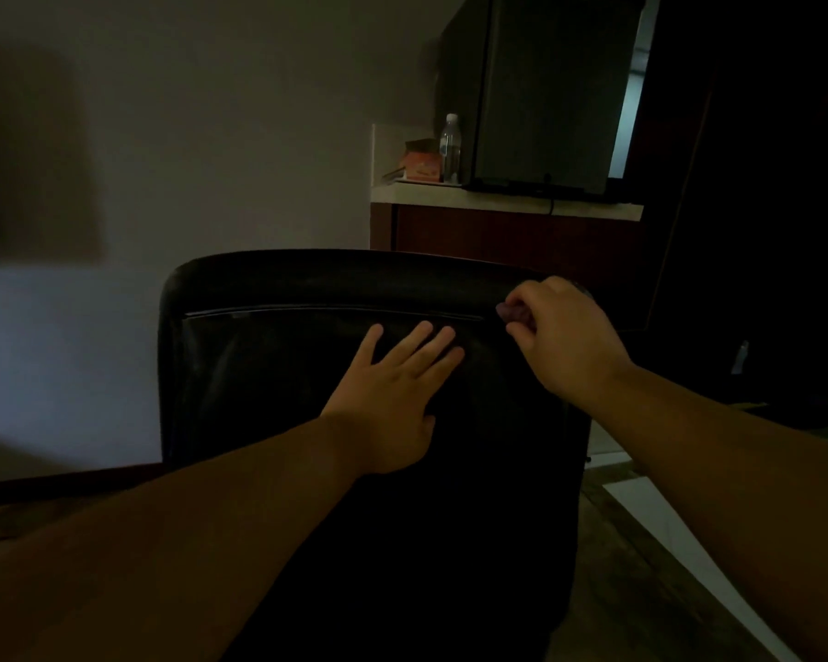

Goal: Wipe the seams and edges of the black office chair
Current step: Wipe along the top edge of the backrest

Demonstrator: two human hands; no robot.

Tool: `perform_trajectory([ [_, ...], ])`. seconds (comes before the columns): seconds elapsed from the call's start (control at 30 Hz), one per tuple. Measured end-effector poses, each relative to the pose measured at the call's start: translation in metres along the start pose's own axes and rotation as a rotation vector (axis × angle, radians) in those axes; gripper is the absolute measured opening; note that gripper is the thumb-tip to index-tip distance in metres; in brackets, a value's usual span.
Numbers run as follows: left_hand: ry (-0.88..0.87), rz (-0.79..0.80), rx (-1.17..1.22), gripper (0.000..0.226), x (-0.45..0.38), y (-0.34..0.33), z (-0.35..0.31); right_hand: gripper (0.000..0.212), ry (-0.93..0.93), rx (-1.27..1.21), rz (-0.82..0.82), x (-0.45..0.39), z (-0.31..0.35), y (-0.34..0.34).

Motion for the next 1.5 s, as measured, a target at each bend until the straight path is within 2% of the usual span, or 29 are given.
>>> perform_trajectory([
  [0.2, 0.031, -0.058, 0.033, 0.078, 0.002, -0.013, 0.006, 0.018, 0.070, 0.136, 0.049, -0.025, 0.011, -0.025],
  [0.37, 0.027, -0.052, 0.054, 0.078, 0.002, -0.013, 0.008, 0.018, 0.112, 0.140, 0.153, -0.027, 0.011, -0.031],
  [0.47, 0.022, -0.059, 0.058, 0.077, 0.002, -0.013, 0.009, 0.018, 0.116, 0.176, 0.118, -0.035, 0.011, -0.030],
  [0.6, 0.019, -0.065, 0.055, 0.077, 0.002, -0.013, 0.010, 0.018, 0.172, 0.196, 0.215, -0.035, 0.015, -0.032],
  [0.7, 0.000, -0.037, 0.063, 0.079, 0.002, -0.008, 0.012, 0.017, 0.170, 0.205, 0.180, -0.036, 0.017, -0.028],
  [0.77, -0.029, -0.013, 0.059, 0.082, 0.003, -0.004, 0.015, 0.017, 0.184, 0.211, 0.213, -0.034, 0.019, -0.028],
  [0.9, -0.125, 0.038, -0.030, 0.086, 0.011, 0.005, 0.029, 0.015, 0.174, 0.218, 0.196, -0.037, 0.019, -0.019],
  [1.03, -0.089, 0.140, -0.075, 0.099, 0.028, 0.009, 0.046, 0.013, 0.151, 0.184, 0.297, -0.033, 0.021, -0.020],
  [1.2, -0.098, 0.226, -0.119, 0.112, 0.036, 0.007, 0.048, 0.015, 0.145, 0.216, 0.238, -0.036, 0.027, -0.024],
  [1.27, -0.085, 0.236, -0.115, 0.114, 0.034, 0.007, 0.046, 0.015, 0.141, 0.222, 0.280, -0.037, 0.028, -0.026],
  [1.4, -0.126, 0.229, -0.123, 0.117, 0.030, 0.013, 0.052, 0.013, 0.107, 0.187, 0.212, -0.038, 0.027, -0.022],
  [1.5, -0.091, 0.198, -0.142, 0.119, 0.033, 0.014, 0.059, 0.010, 0.124, 0.188, 0.265, -0.035, 0.029, -0.026],
])
Point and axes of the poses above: each hand's wrist, its own x-axis away from the middle knuckle, its own y-axis out of the back of the hand, z = x × y, the point moved 3 cm from there along -x, towards the middle knuckle, and after that the axes turned 11 degrees about -z, right-handed, at the moved point
